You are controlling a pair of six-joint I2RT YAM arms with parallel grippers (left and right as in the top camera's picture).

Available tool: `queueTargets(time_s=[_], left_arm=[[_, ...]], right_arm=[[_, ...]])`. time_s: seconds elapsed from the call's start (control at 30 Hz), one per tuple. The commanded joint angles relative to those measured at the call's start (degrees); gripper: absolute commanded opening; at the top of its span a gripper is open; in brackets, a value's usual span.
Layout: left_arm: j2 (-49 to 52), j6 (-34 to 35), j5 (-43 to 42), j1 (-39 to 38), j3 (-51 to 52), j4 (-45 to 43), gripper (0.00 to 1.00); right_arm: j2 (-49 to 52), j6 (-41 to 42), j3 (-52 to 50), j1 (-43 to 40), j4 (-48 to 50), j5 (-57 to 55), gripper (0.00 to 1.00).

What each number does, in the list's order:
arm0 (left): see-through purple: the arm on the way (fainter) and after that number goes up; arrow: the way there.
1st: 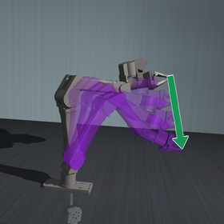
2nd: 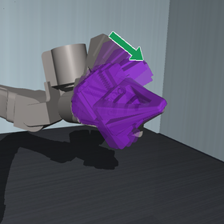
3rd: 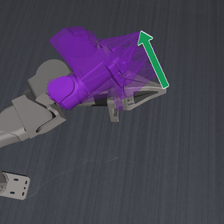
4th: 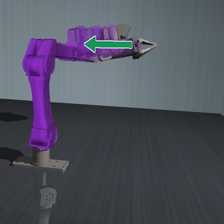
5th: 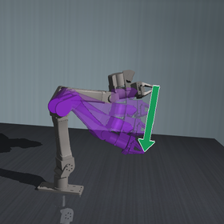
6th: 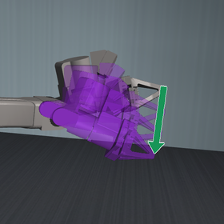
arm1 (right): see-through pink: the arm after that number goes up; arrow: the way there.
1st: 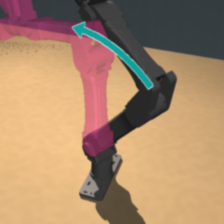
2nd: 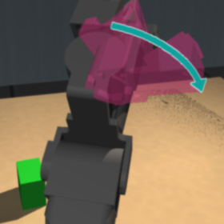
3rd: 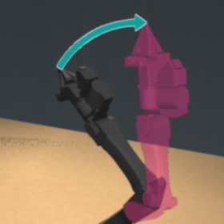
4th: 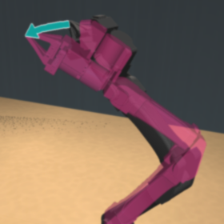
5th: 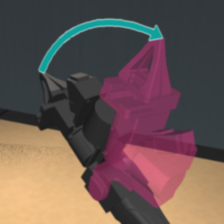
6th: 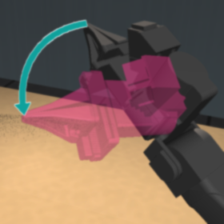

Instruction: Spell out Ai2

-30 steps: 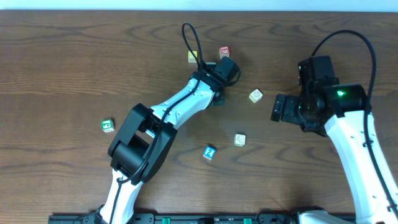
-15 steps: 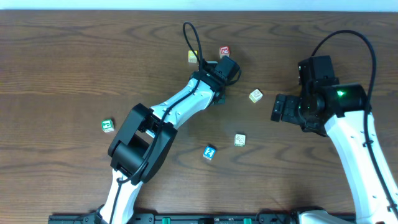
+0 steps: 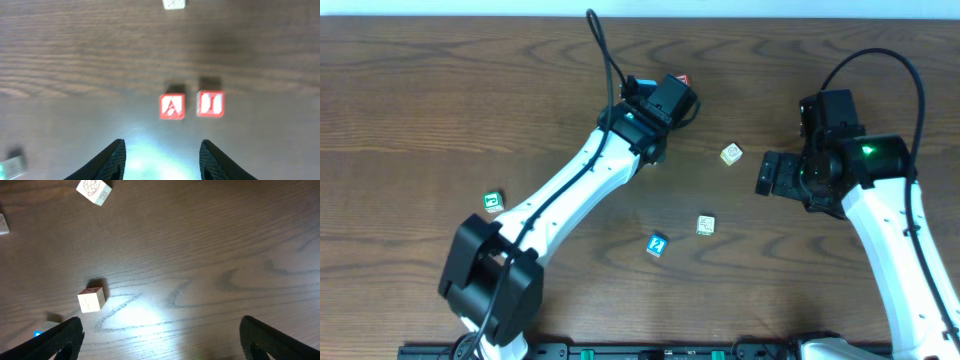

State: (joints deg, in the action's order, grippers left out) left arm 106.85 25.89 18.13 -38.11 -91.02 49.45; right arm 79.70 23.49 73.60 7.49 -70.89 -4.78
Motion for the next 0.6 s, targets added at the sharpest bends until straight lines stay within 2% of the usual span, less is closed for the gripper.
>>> queueTargets(time_s=[0.0,0.13,0.27,0.37,0.53,0.57], left_arm=[[0.5,-6.8,0.2,0.3,0.5,3.0,0.49],[0.5,-5.3,0.3,2.7,6.0,0.0,0.47],[0.4,-10.2,-9.9,6.5,15.6,-11.0,0.47],[0.3,-10.3,-11.1,8.6,19.1,-12.7,0.48],[0.3,-17.3,-13.6,10.6,19.6,-14.8,0.59],[0.5,-16.9,-13.7,11.3,19.7,-15.0,0.59]], right_arm=[[-0.7,0.7,0.5,0.3,-0.1,-1.0,0.99],[-0.7,0.7,0.5,0.3,-0.9,-1.2,0.99],[-0.7,0.7,0.5,0.3,-2.3,-3.4,0.99],[-0.7,0.7,0.5,0.3,-2.5,-4.1,0.99],[-0.7,0.7,0.5,0.3,-2.3,-4.0,0.99],[-0.7,0.7,0.5,0.3,-2.3,-3.9,0.99]])
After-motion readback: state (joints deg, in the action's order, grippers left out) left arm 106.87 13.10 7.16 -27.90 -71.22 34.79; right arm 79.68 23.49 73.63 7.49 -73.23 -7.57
